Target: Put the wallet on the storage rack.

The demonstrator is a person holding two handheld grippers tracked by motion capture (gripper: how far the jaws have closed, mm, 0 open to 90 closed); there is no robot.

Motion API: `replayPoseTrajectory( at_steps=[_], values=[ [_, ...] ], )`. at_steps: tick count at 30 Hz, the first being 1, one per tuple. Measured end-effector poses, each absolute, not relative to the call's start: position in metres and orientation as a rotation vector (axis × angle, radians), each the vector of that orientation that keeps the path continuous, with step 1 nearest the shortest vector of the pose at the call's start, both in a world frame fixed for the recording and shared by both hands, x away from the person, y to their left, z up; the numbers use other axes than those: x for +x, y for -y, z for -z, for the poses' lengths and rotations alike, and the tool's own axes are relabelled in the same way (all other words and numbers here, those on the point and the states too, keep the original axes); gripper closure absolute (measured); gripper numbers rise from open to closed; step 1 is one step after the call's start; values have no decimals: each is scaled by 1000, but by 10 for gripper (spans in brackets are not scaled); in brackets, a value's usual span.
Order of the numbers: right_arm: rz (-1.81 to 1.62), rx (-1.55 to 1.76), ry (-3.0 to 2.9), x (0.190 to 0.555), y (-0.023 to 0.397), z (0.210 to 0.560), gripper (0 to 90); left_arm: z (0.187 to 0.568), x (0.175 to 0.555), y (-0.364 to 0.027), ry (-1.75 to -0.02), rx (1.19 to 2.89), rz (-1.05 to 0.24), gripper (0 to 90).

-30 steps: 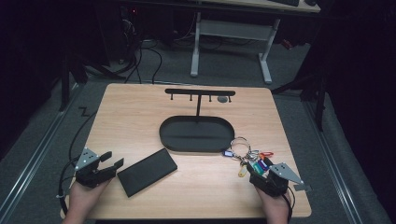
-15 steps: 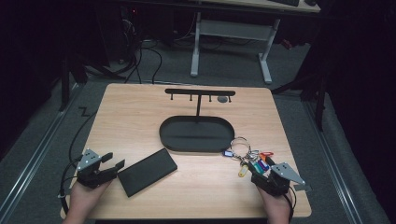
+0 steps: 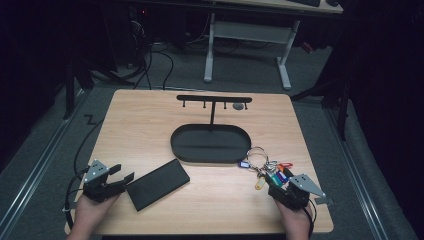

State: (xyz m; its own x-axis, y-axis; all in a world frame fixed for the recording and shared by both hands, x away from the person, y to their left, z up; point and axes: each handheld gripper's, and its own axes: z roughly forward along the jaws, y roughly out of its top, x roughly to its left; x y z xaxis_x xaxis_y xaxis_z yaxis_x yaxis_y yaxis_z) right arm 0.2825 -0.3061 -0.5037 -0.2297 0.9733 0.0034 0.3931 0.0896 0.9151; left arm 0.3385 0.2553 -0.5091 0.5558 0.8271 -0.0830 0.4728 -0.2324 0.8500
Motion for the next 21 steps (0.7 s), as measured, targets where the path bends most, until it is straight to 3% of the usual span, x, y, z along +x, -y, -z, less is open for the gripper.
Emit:
replayPoseTrajectory(
  at_steps=[21],
  values=[
    [-1113, 1354, -1732, 284, 304, 506, 291, 517, 340, -248, -1007, 1920, -337, 420]
  ],
)
